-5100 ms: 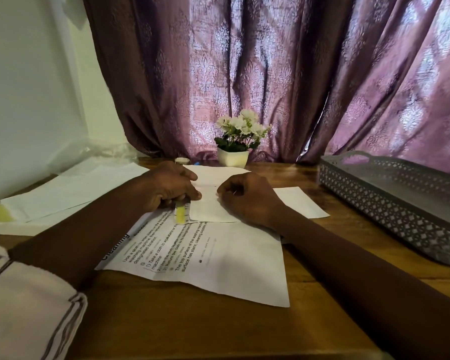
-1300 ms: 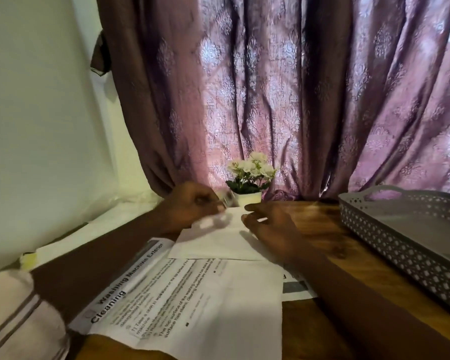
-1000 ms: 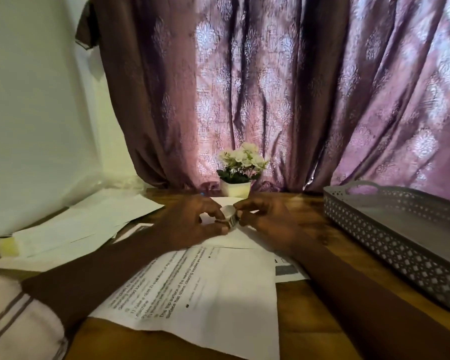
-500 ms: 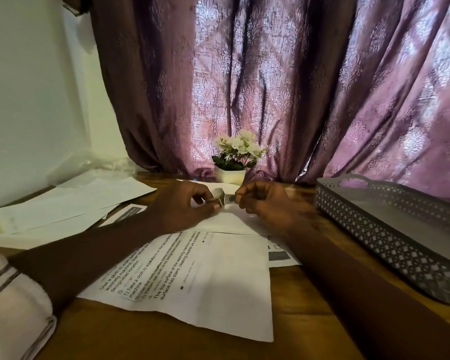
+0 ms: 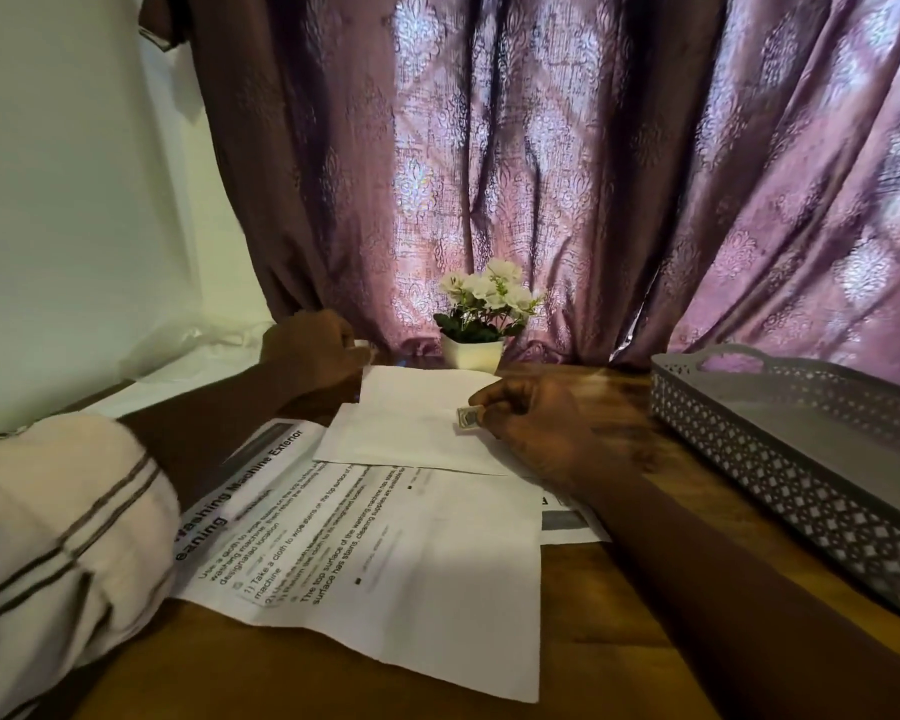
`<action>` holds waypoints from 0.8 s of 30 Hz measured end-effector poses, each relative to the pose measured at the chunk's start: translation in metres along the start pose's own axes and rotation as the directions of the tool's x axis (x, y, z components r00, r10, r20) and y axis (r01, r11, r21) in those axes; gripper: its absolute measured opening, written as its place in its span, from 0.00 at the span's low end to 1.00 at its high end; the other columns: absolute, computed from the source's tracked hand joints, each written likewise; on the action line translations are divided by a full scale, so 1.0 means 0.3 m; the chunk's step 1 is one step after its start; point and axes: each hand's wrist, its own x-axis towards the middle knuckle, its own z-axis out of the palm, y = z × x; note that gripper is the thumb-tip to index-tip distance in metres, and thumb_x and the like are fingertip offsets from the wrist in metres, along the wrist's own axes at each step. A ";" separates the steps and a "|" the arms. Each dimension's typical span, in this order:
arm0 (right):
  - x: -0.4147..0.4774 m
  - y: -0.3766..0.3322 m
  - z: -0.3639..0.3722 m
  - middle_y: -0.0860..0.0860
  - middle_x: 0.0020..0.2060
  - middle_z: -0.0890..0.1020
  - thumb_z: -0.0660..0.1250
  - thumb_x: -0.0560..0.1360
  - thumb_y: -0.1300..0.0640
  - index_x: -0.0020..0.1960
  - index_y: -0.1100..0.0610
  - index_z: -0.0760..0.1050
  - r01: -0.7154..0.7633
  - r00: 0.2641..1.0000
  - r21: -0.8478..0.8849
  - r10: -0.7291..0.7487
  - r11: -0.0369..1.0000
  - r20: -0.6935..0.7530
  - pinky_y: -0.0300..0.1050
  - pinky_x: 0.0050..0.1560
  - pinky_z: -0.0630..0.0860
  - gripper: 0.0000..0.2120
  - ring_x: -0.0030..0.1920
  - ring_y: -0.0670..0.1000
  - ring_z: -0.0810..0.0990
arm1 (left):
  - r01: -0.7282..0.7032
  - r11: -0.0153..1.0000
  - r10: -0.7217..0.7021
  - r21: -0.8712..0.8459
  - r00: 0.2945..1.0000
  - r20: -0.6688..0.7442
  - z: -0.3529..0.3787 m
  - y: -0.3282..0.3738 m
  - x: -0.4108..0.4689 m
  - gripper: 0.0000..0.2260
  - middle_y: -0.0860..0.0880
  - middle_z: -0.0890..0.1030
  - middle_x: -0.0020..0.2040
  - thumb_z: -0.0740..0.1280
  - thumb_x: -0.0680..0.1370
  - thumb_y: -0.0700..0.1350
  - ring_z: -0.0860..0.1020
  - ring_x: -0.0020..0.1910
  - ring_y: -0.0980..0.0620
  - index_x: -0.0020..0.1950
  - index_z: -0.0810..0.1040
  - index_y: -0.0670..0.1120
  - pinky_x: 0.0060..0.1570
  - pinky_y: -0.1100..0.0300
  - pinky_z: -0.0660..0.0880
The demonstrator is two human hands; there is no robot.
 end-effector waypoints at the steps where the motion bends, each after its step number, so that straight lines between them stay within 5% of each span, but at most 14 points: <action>1: 0.005 0.008 0.003 0.50 0.41 0.88 0.71 0.74 0.63 0.44 0.52 0.87 -0.010 1.000 0.000 0.010 1.000 -0.002 0.47 0.42 0.81 0.08 0.42 0.50 0.86 | 0.030 0.999 -0.030 0.031 0.999 0.011 0.008 -0.019 0.023 0.21 0.47 0.84 0.42 0.69 0.73 0.66 0.83 0.46 0.41 0.43 0.82 0.48 0.47 0.51 0.79; 8: 0.018 0.002 0.019 0.42 0.42 0.86 0.71 0.75 0.63 0.46 0.51 0.87 0.198 0.978 -0.267 -0.208 0.943 -0.008 0.35 0.42 0.79 0.09 0.42 0.41 0.84 | 0.050 0.977 -0.055 0.207 0.998 0.019 0.091 -0.046 0.006 0.18 0.44 0.85 0.50 0.64 0.77 0.61 0.83 0.51 0.39 0.52 0.83 0.50 0.51 0.50 0.79; 11: 0.017 -0.004 0.010 0.41 0.42 0.84 0.70 0.75 0.64 0.47 0.52 0.87 0.219 0.973 -0.270 -0.229 0.937 -0.004 0.33 0.43 0.77 0.10 0.43 0.40 0.83 | 0.012 0.964 -0.037 0.265 0.995 0.089 0.042 -0.021 0.017 0.20 0.45 0.85 0.54 0.63 0.76 0.63 0.82 0.55 0.40 0.58 0.83 0.53 0.54 0.51 0.77; 14: 0.010 -0.002 0.012 0.44 0.42 0.86 0.69 0.75 0.65 0.46 0.52 0.87 0.178 0.981 -0.208 -0.191 0.962 -0.043 0.39 0.47 0.81 0.11 0.44 0.43 0.85 | 0.032 0.976 -0.072 0.214 0.980 0.184 -0.044 0.027 0.016 0.32 0.43 0.80 0.65 0.64 0.73 0.70 0.79 0.64 0.38 0.72 0.72 0.55 0.60 0.48 0.74; 16: 0.010 0.000 0.011 0.46 0.43 0.88 0.68 0.76 0.66 0.45 0.52 0.87 0.129 0.988 -0.161 -0.140 0.979 -0.061 0.41 0.48 0.83 0.12 0.44 0.44 0.86 | 0.010 0.984 -0.039 0.176 0.986 0.161 -0.114 0.092 -0.001 0.31 0.42 0.79 0.67 0.67 0.75 0.65 0.77 0.66 0.37 0.75 0.68 0.52 0.63 0.46 0.73; 19: 0.009 0.004 -0.001 0.49 0.45 0.88 0.68 0.77 0.65 0.46 0.53 0.87 0.045 0.997 -0.075 -0.050 0.996 -0.066 0.42 0.44 0.82 0.11 0.43 0.45 0.86 | -0.082 0.997 0.082 -0.004 0.994 0.073 -0.190 0.200 -0.040 0.22 0.47 0.83 0.62 0.70 0.74 0.60 0.80 0.61 0.42 0.65 0.76 0.54 0.62 0.49 0.77; 22: -0.002 -0.008 -0.024 0.51 0.43 0.88 0.70 0.76 0.66 0.47 0.54 0.87 0.041 0.995 -0.052 -0.045 0.998 -0.084 0.38 0.39 0.77 0.10 0.38 0.42 0.83 | -0.126 0.928 0.191 -0.350 0.969 0.156 -0.169 0.297 -0.106 0.14 0.55 0.86 0.44 0.74 0.67 0.60 0.84 0.47 0.53 0.46 0.84 0.54 0.53 0.55 0.81; 24: -0.018 -0.028 -0.041 0.52 0.40 0.86 0.70 0.76 0.69 0.47 0.58 0.86 0.044 0.994 -0.032 -0.047 0.999 -0.094 0.34 0.34 0.74 0.10 0.32 0.38 0.79 | -0.180 0.889 0.275 -0.422 0.945 0.176 -0.104 0.346 -0.160 0.10 0.56 0.86 0.40 0.75 0.70 0.59 0.84 0.41 0.57 0.41 0.84 0.54 0.47 0.59 0.80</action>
